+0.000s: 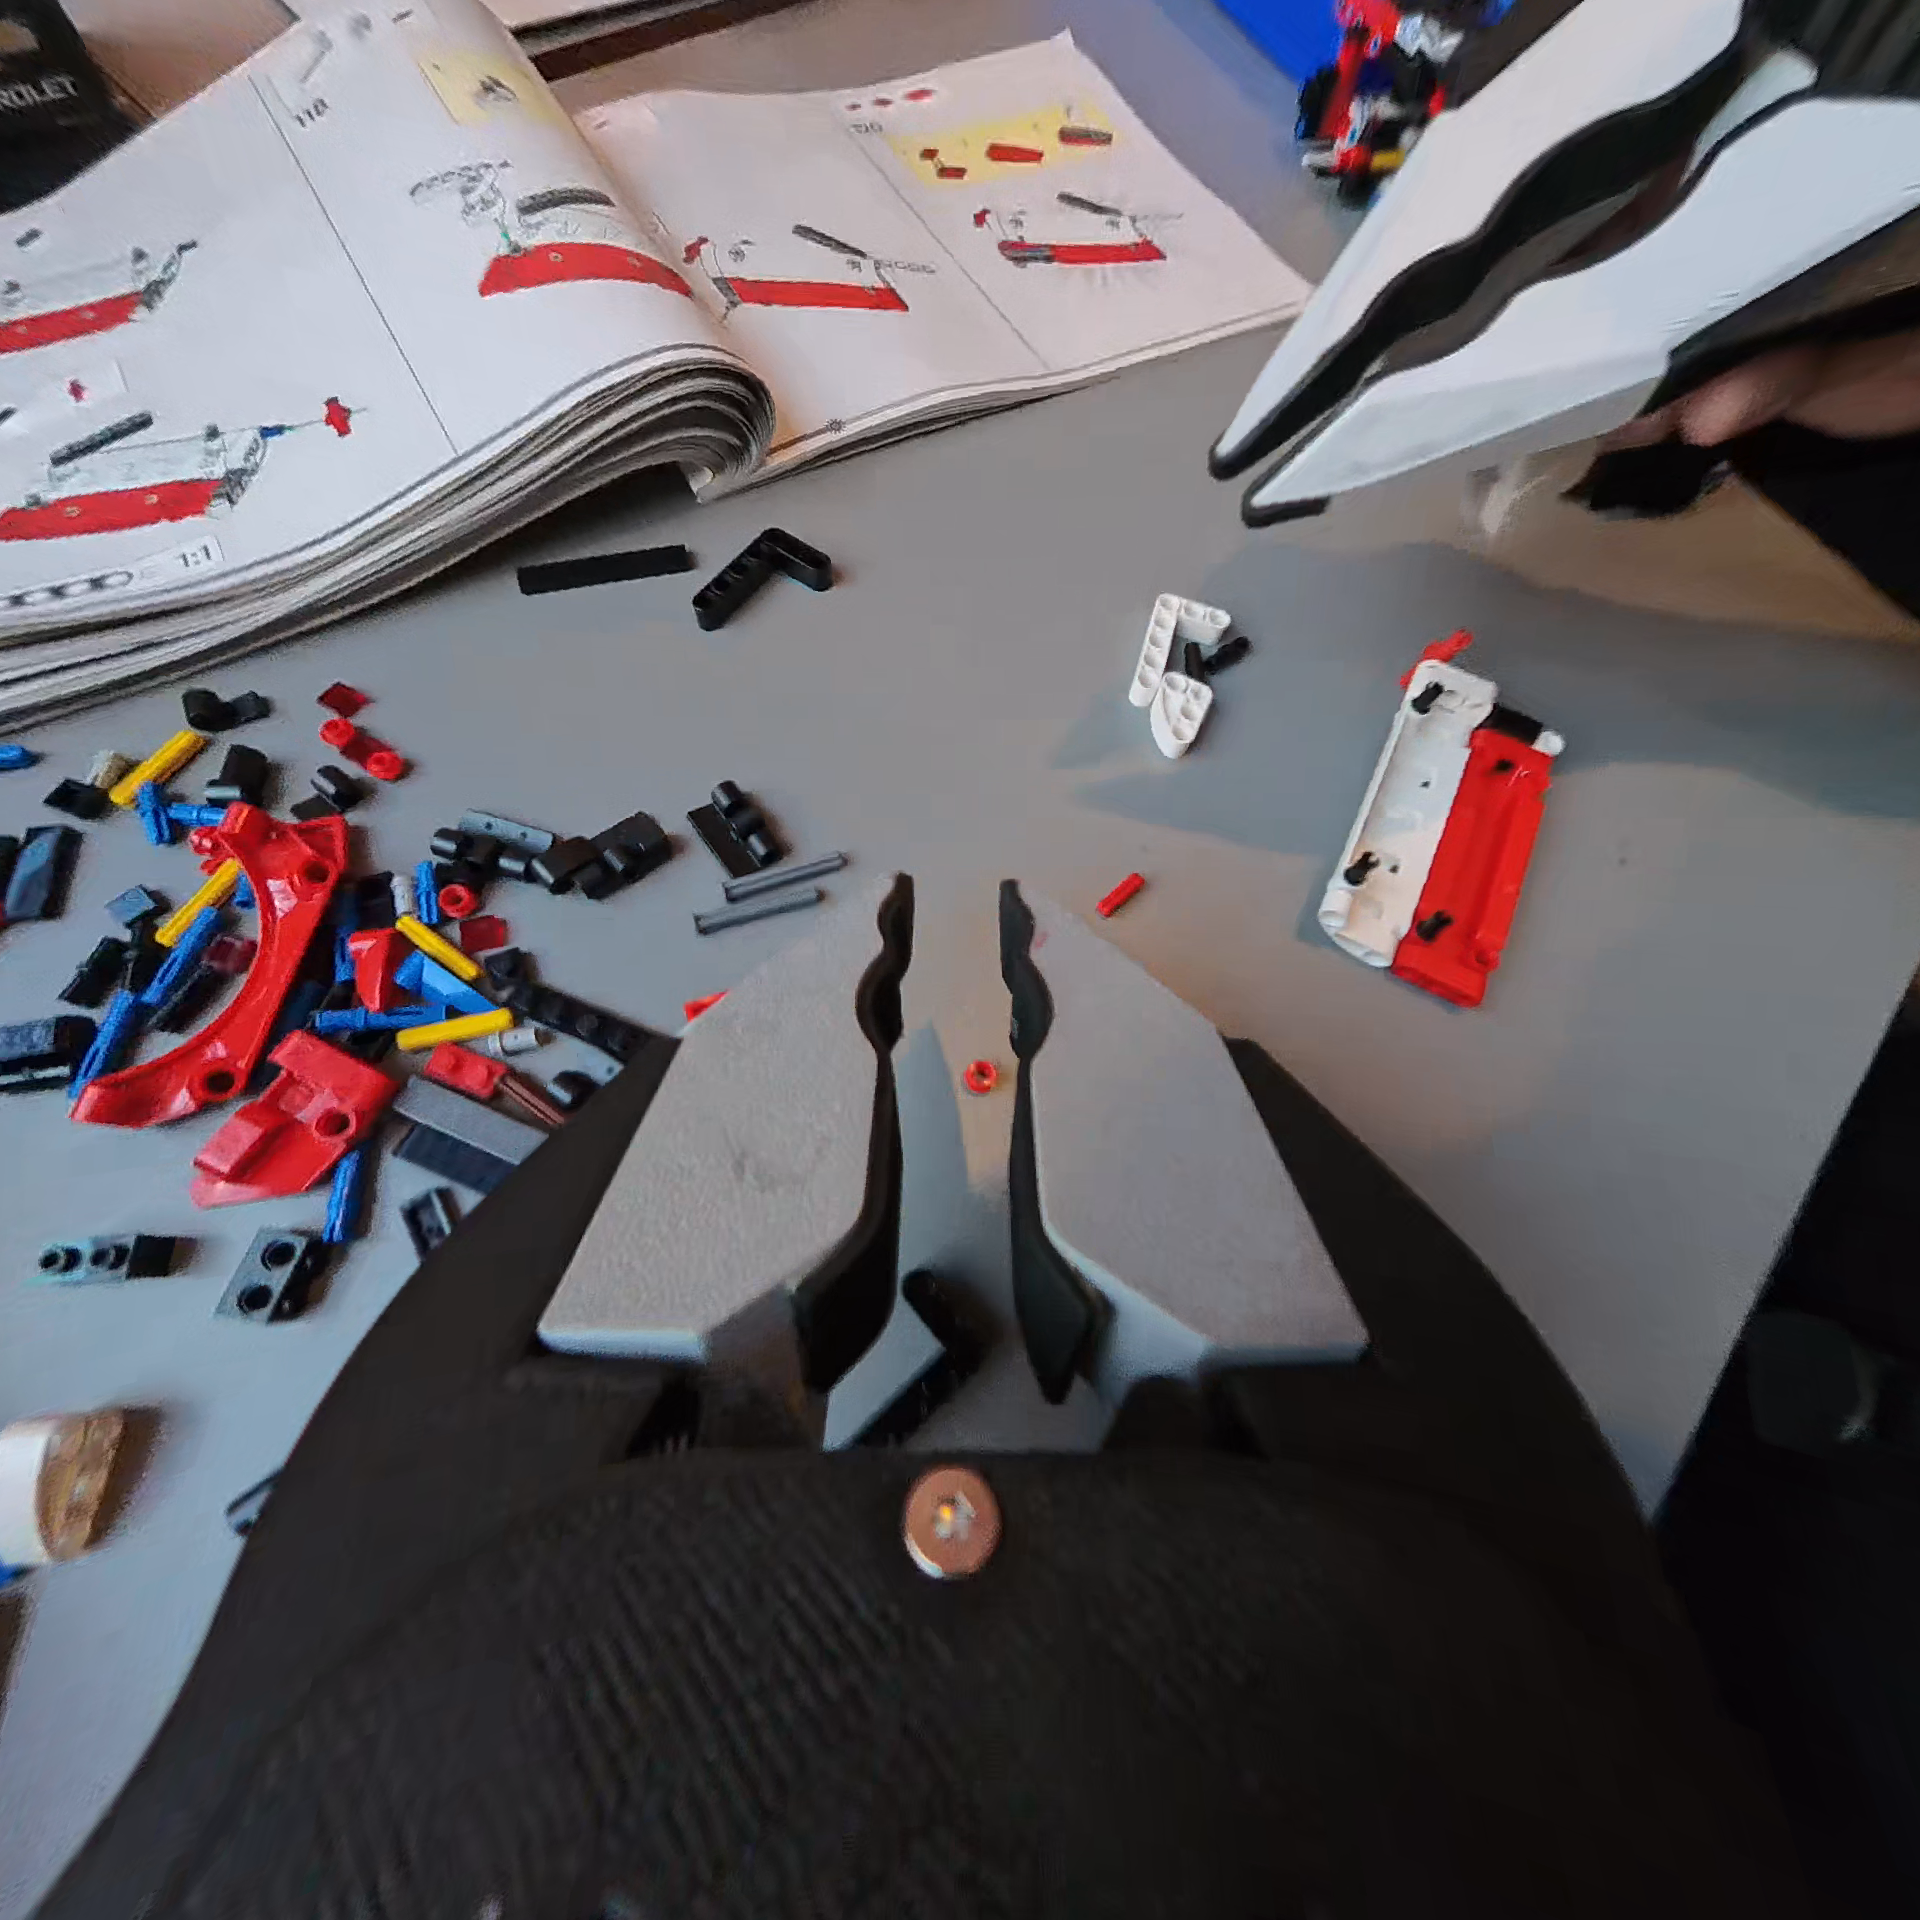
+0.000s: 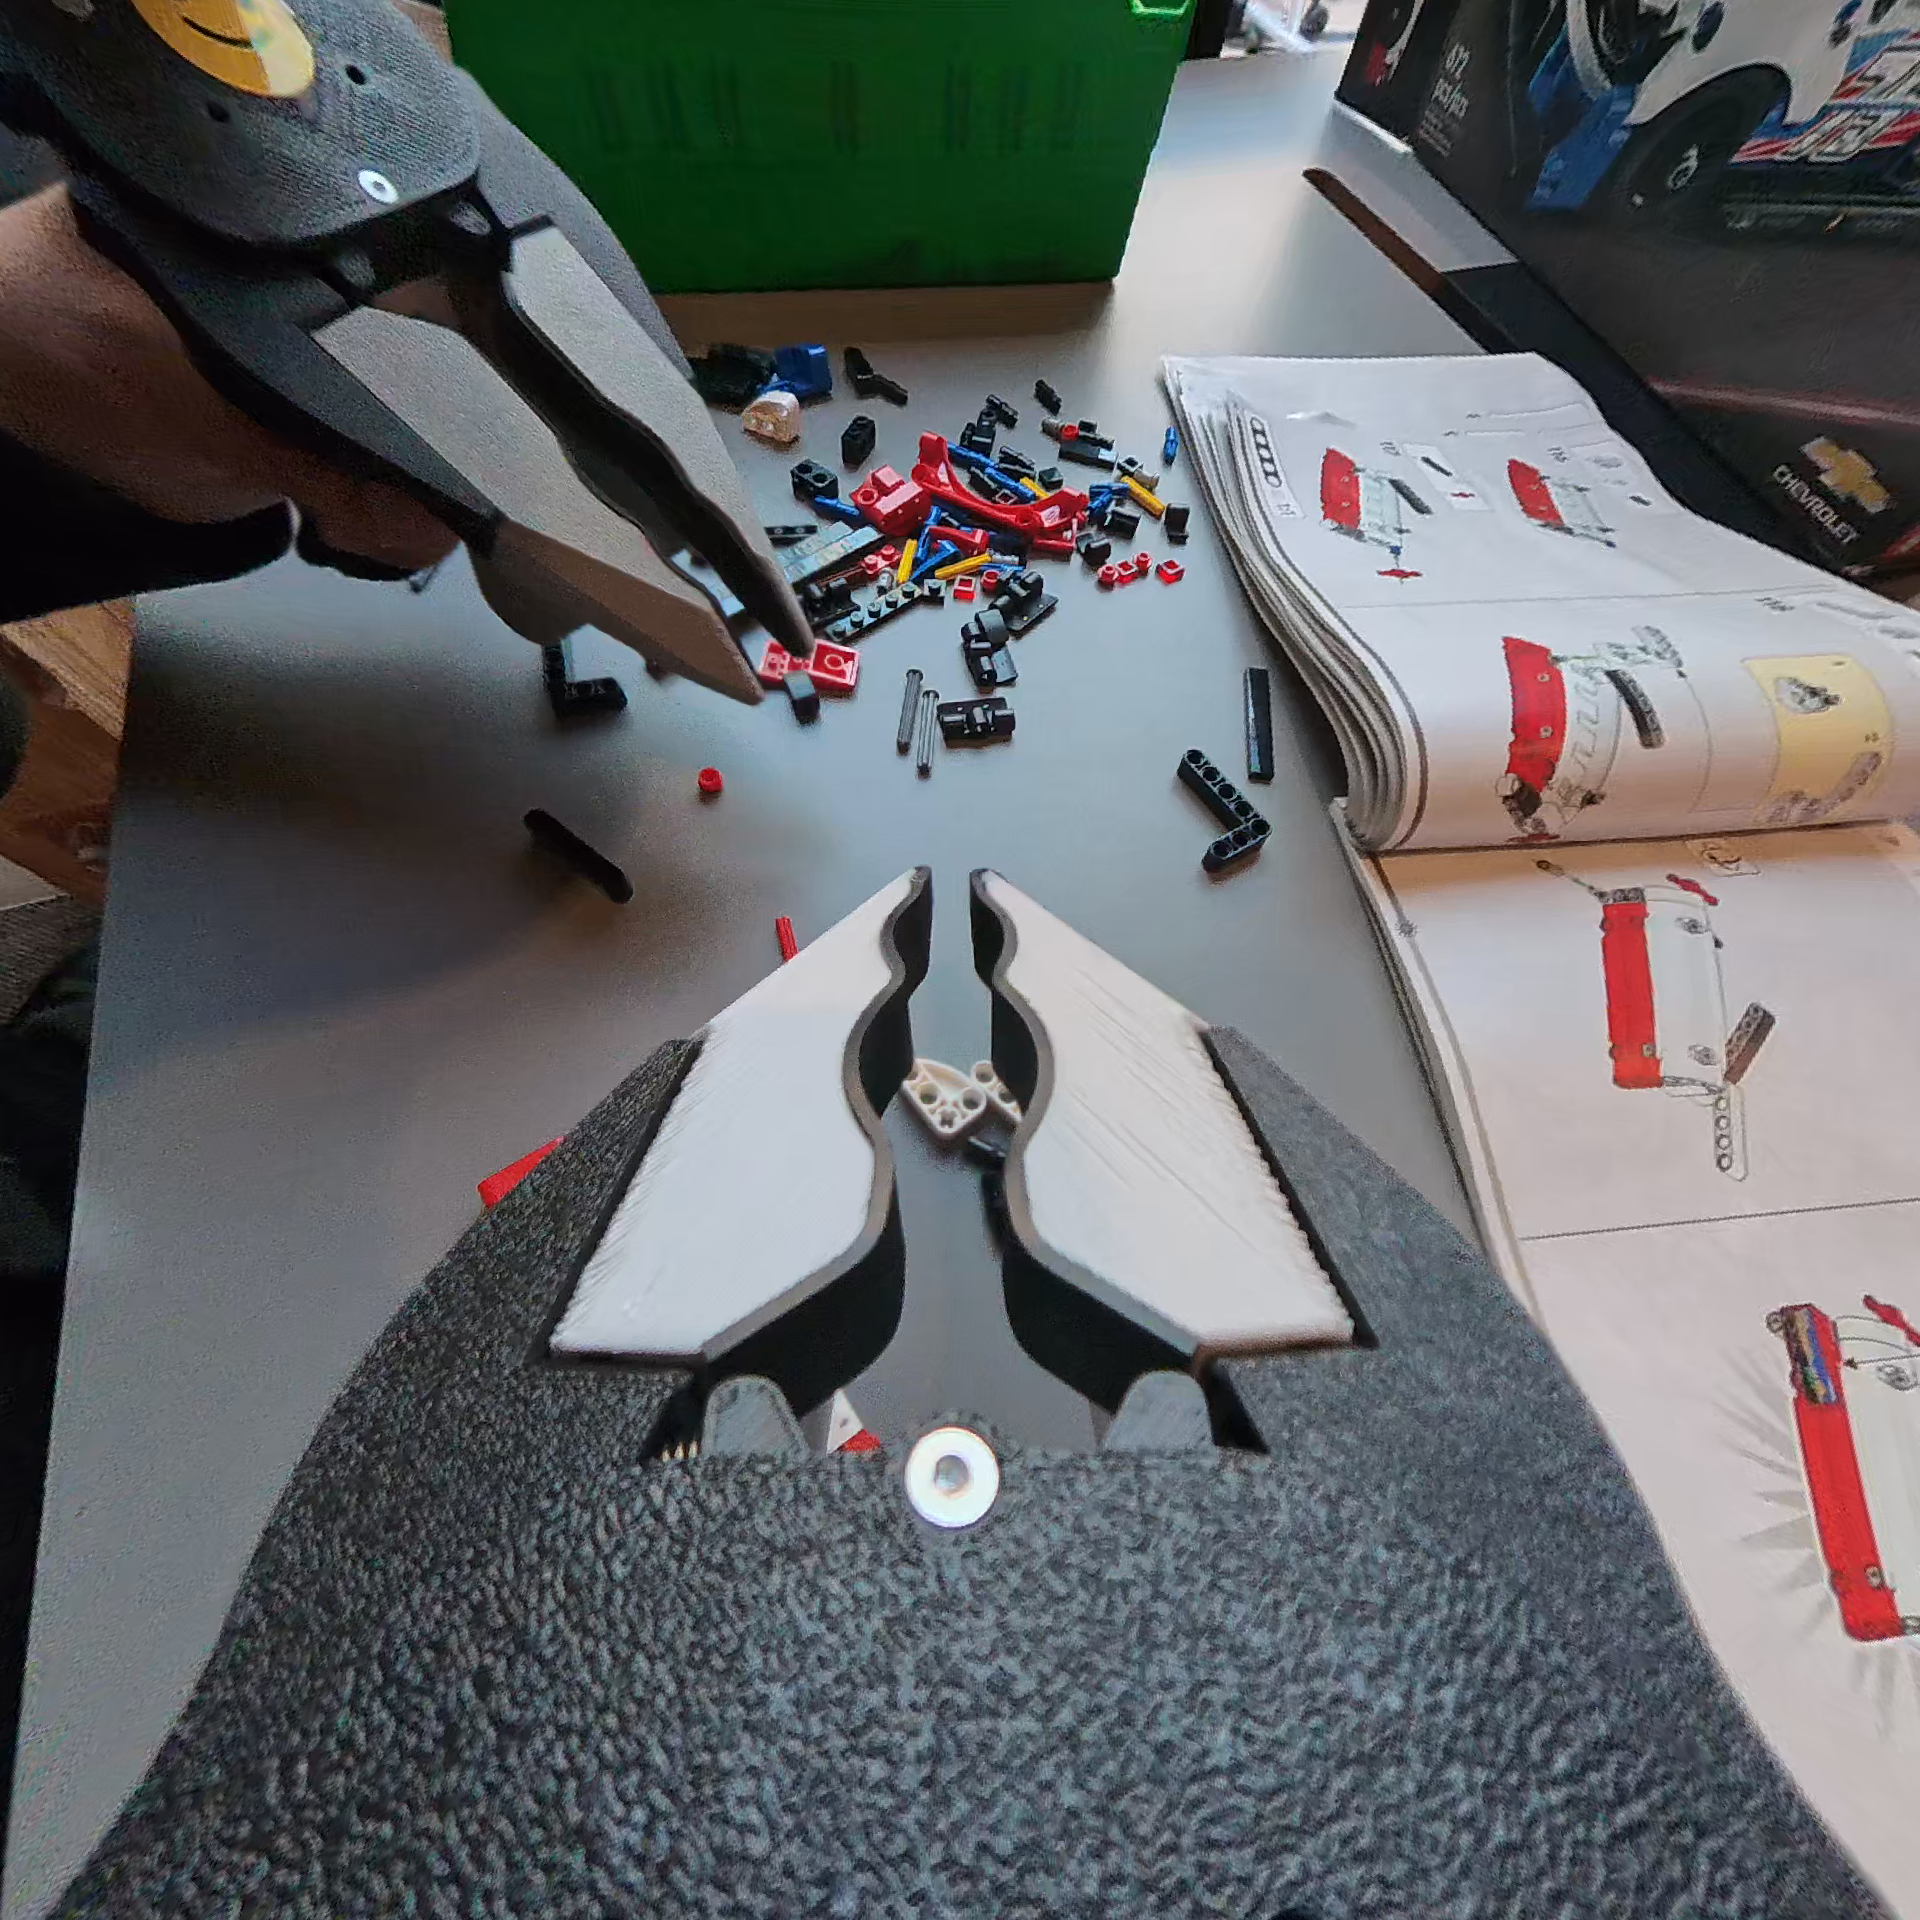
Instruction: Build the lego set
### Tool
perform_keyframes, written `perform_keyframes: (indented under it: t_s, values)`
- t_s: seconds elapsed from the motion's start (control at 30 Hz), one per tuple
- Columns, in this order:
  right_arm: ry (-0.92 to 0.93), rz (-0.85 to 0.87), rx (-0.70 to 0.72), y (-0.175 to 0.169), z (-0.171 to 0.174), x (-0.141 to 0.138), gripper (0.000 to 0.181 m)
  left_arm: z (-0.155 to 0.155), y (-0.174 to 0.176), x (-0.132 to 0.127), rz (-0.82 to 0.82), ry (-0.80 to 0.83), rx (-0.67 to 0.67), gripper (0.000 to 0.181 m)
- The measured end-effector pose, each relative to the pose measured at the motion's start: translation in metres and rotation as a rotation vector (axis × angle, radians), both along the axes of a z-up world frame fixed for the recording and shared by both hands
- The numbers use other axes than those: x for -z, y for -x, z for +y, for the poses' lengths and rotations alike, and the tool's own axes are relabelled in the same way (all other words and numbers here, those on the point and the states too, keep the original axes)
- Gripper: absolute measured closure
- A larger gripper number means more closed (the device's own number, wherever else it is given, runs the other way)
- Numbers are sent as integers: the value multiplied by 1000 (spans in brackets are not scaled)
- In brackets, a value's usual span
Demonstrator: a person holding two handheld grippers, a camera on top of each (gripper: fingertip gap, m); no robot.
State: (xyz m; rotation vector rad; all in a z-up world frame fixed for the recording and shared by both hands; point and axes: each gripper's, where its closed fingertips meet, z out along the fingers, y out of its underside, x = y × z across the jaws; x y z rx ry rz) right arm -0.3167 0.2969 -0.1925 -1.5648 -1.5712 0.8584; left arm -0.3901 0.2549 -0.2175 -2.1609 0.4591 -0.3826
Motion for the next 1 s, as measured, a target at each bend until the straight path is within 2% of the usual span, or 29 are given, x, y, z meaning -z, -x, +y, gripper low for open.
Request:
perform_keyframes:
  t_s: [0.07,0.13,0.33,0.4,0.57,0.73,0.8,0.93,1.0]
  values:
    - [6,-3,-7,3,3,-2,174,-11,-1,2,-39,24,9,167]
    - [16,-23,-42,6,-1,1,174,-27,-4,13,-7,71,42,166]
    - [-47,-165,-212,16,-31,32,169,-67,-26,43,116,196,199,165]
    - [-65,-199,-247,19,-37,40,168,-69,-25,51,171,204,208,165]
    - [-77,-265,-272,24,-40,53,168,-62,-27,53,200,173,223,174]
    - [-92,-301,-291,26,-44,61,167,-54,-33,52,173,167,231,175]
    - [-104,-290,-287,25,-44,56,166,-51,-30,48,192,148,216,165]
    - [-96,-123,-172,19,-26,15,171,-35,-10,10,83,27,93,164]
    - [-66,-70,-100,11,-10,4,171,-25,11,0,80,-2,9,162]
